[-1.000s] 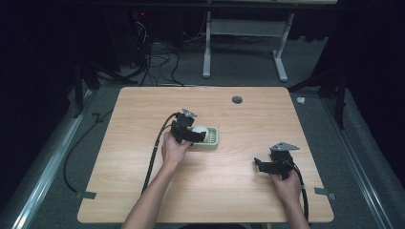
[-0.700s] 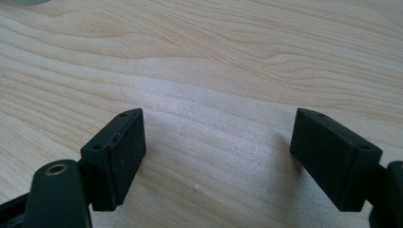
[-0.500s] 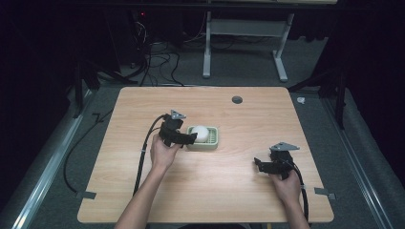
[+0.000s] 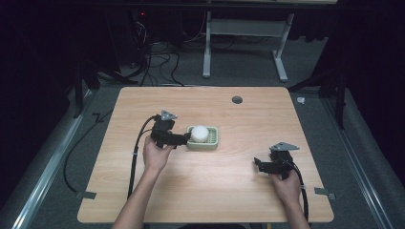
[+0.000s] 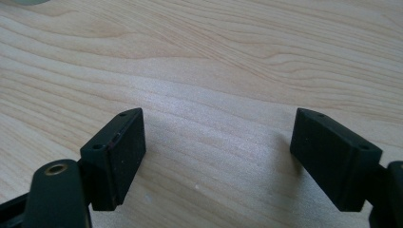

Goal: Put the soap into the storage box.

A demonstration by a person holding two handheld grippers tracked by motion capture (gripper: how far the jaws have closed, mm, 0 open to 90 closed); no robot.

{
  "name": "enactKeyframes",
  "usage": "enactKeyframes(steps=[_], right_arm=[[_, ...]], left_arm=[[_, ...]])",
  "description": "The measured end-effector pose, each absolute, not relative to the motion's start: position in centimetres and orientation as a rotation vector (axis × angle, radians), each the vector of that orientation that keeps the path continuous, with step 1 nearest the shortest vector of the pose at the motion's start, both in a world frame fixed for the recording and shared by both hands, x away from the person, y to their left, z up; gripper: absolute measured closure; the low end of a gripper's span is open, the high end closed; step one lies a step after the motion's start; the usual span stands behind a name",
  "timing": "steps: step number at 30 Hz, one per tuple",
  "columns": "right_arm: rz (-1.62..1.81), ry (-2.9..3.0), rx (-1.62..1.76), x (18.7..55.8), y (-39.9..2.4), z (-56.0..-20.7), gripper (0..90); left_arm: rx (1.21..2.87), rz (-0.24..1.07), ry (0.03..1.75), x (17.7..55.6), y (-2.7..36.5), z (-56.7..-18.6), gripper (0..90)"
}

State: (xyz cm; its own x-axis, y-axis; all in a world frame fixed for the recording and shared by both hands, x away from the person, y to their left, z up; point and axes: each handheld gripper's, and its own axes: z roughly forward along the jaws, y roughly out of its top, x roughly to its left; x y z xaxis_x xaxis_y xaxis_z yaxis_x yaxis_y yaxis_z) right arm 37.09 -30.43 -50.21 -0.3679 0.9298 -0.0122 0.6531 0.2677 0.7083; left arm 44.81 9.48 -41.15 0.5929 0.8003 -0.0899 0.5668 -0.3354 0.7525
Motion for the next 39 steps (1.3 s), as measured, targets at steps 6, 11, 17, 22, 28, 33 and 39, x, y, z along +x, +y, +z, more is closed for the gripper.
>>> enactKeyframes(steps=[6,11,17,22,28,33,39], right_arm=[[0.868,2.116,1.429,37.1,-30.4,-50.2,20.0],[0.868,2.116,1.430,37.1,-30.4,-50.2,20.0],[0.868,2.116,1.428,37.1,-30.4,-50.2,20.0],[0.868,2.116,1.428,37.1,-30.4,-50.2,20.0],[0.868,2.116,1.428,37.1,-30.4,-50.2,20.0],[0.869,2.117,1.428,37.1,-30.4,-50.2,20.0],[0.869,2.117,1.427,37.1,-30.4,-50.2,20.0]], left_arm=[[2.046,0.377,1.088,44.3,10.0,-41.1,16.3],[2.044,0.388,1.085,43.8,10.4,-41.0,16.2],[2.016,0.374,1.085,43.2,11.2,-40.7,17.8],[2.015,0.392,1.087,42.5,11.9,-40.6,18.4],[2.012,0.404,1.092,42.1,12.5,-40.3,18.3],[1.996,0.407,1.100,41.5,13.1,-40.4,18.8],[1.974,0.407,1.120,40.8,13.9,-40.6,19.2]])
